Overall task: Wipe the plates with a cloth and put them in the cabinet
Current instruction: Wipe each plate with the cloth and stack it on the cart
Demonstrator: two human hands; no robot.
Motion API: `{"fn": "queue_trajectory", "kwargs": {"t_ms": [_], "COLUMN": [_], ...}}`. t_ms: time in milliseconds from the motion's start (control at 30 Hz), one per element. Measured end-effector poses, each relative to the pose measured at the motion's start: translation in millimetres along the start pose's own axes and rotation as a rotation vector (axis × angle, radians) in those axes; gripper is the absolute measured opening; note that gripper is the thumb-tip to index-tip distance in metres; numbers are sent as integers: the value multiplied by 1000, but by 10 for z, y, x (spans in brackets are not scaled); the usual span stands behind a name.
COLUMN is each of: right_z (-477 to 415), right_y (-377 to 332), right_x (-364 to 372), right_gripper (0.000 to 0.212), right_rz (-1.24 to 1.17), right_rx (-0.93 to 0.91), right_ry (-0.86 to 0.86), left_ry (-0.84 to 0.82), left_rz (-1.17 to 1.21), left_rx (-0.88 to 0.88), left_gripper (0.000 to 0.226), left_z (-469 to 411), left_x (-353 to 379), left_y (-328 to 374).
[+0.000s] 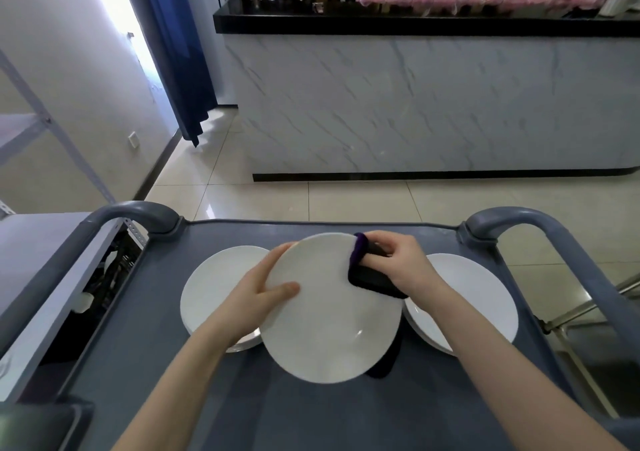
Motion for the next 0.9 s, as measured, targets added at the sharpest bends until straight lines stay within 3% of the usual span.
{"fn": "queue_trajectory", "kwargs": {"t_ms": [100, 267, 400, 500, 633, 733, 833, 900], "right_z": [-96, 96, 350, 489, 482, 341, 140, 24], "right_y": [-97, 107, 542, 722, 745, 456, 119, 3], "right_x": [100, 145, 270, 399, 258, 126, 181, 211], "right_gripper": [20, 24, 25, 24, 23, 26, 27, 24], "right_rz": [144, -121, -410, -481, -387, -273, -16, 151], "right_rx": [-7, 0, 124, 174, 228, 130, 34, 17], "right_ry": [-62, 27, 197, 251, 219, 83, -114, -162], "left_ry": [-3, 166, 374, 472, 341, 141, -85, -128], "left_rz": [-23, 64, 331, 469, 382, 204, -31, -108], "left_rx": [-3, 37, -3, -67, -102, -72, -76, -62], "left_gripper": [49, 48, 45, 46, 48, 50, 49, 54], "left_z": [-20, 92, 187, 196, 137, 57, -72, -145], "left_x": [14, -121, -187, -163, -131, -119, 45, 111], "left_y": [63, -16, -273, -480, -463, -258, -51, 35]}}
Point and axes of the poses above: each hand's wrist, its own z-axis away from the middle knuckle, its own x-axis out of the palm, y = z × x, the point moved 9 cm from there along -z, towards the middle knuckle, and after that the axes turned 9 degrees about -y, right-handed, at the moved point
